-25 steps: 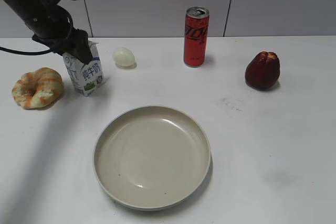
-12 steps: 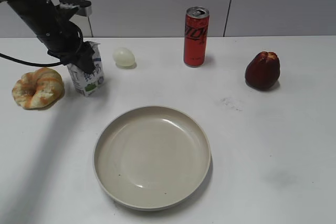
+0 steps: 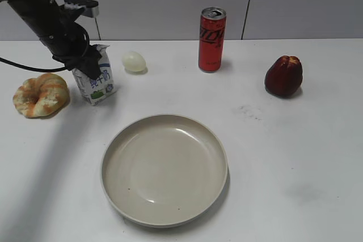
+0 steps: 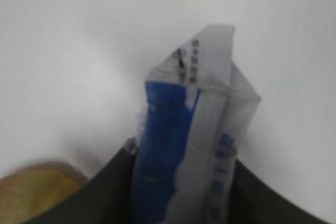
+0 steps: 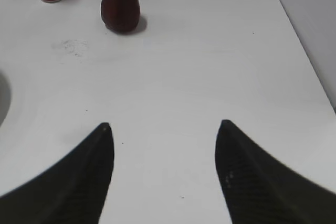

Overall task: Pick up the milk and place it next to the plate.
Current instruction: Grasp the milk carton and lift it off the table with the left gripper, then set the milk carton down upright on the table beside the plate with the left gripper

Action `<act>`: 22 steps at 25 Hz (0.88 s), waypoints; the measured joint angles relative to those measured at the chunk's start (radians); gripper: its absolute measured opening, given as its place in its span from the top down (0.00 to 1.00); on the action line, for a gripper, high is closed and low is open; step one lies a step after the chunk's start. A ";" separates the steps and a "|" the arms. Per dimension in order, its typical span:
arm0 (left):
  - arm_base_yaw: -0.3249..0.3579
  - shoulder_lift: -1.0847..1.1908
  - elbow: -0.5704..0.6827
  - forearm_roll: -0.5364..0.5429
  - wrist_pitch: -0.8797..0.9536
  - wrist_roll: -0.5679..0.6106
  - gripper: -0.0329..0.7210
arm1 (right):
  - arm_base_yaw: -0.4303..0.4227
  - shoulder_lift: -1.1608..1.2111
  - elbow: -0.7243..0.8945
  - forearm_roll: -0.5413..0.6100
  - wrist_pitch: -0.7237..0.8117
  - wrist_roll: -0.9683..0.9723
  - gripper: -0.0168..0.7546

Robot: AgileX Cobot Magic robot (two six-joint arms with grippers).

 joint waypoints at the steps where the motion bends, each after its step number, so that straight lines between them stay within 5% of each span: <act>1: -0.001 -0.006 0.001 0.002 0.008 0.000 0.56 | 0.000 0.000 0.000 0.000 0.000 0.000 0.38; 11: -0.080 -0.150 0.001 0.006 0.040 -0.052 0.57 | 0.000 0.000 0.000 0.000 0.000 0.000 0.38; 22: -0.457 -0.191 0.001 -0.003 -0.027 -0.334 0.57 | 0.000 0.000 0.000 0.000 0.000 0.000 0.38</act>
